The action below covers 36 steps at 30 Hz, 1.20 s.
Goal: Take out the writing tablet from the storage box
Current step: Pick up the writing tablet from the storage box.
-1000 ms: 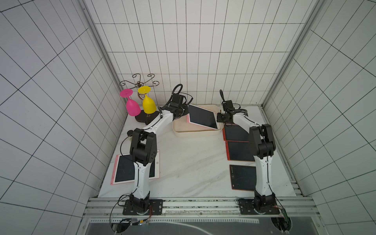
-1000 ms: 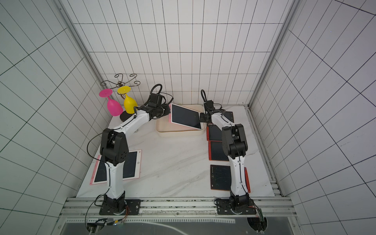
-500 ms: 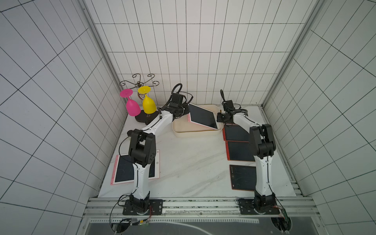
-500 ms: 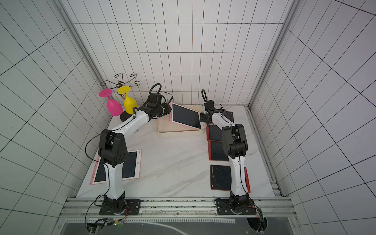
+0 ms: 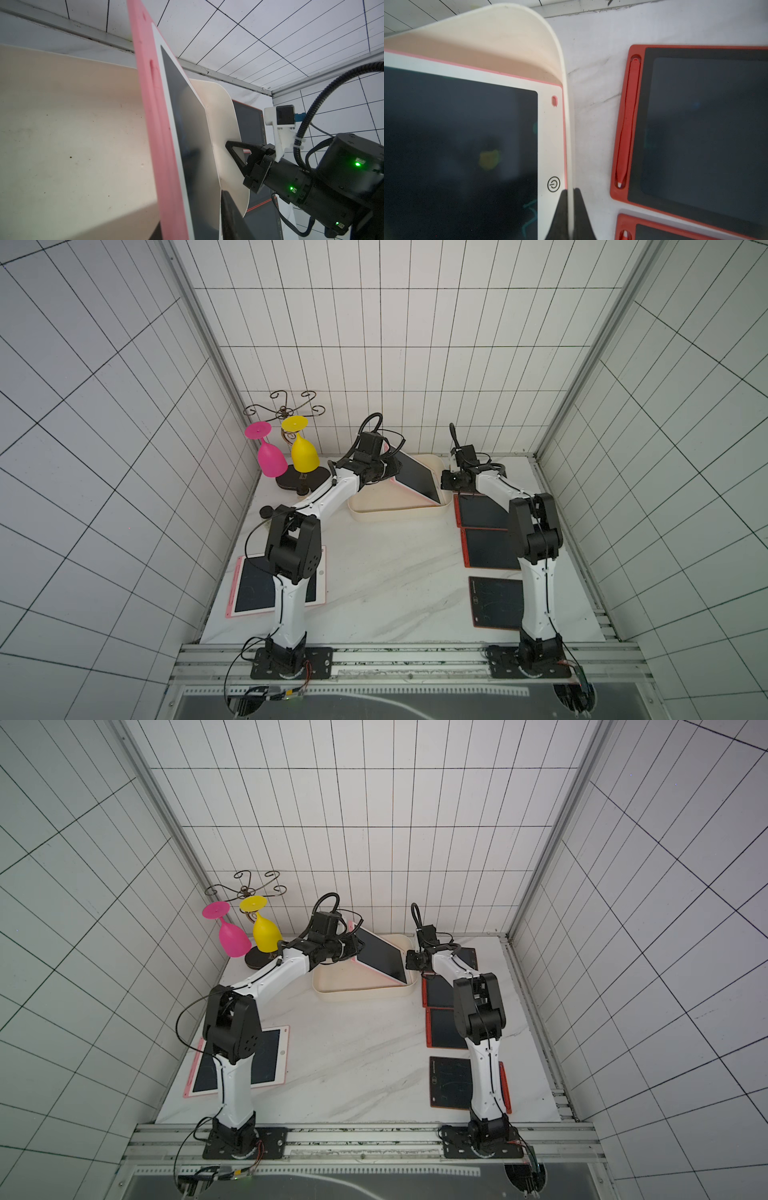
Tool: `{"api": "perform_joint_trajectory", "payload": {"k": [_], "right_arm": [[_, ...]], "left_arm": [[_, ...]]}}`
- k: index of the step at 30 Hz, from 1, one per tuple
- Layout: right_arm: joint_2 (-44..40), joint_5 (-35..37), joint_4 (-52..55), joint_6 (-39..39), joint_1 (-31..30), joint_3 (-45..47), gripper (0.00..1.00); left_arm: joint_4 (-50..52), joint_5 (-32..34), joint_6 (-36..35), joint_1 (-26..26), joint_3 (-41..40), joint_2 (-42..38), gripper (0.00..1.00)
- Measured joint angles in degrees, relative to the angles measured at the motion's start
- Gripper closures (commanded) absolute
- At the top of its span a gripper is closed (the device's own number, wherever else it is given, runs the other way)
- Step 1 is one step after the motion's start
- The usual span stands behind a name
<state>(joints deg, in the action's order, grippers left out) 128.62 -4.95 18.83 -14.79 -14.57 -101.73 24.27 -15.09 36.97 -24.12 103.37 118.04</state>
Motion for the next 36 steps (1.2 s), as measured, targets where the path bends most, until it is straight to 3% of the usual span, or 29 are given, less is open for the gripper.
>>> {"api": "perform_joint_trajectory", "payload": {"k": [4, 8, 13, 36], "right_arm": [[0.0, -0.2, 0.0, -0.2, 0.0, 0.0, 1.0], [0.0, -0.3, 0.0, -0.2, 0.0, 0.0, 1.0], [0.0, -0.5, 0.0, -0.5, 0.0, 0.0, 1.0], [0.0, -0.9, -0.4, -1.4, 0.8, 0.1, 1.0]], "left_arm": [[0.0, -0.1, 0.1, 0.3, 0.0, 0.0, 0.85], [0.3, -0.3, -0.3, 0.7, 0.0, 0.0, 0.87], [0.3, -1.3, 0.1, 1.3, 0.0, -0.4, 1.0], [4.1, -1.2, 0.5, 4.8, -3.7, -10.3, 1.0]]}}
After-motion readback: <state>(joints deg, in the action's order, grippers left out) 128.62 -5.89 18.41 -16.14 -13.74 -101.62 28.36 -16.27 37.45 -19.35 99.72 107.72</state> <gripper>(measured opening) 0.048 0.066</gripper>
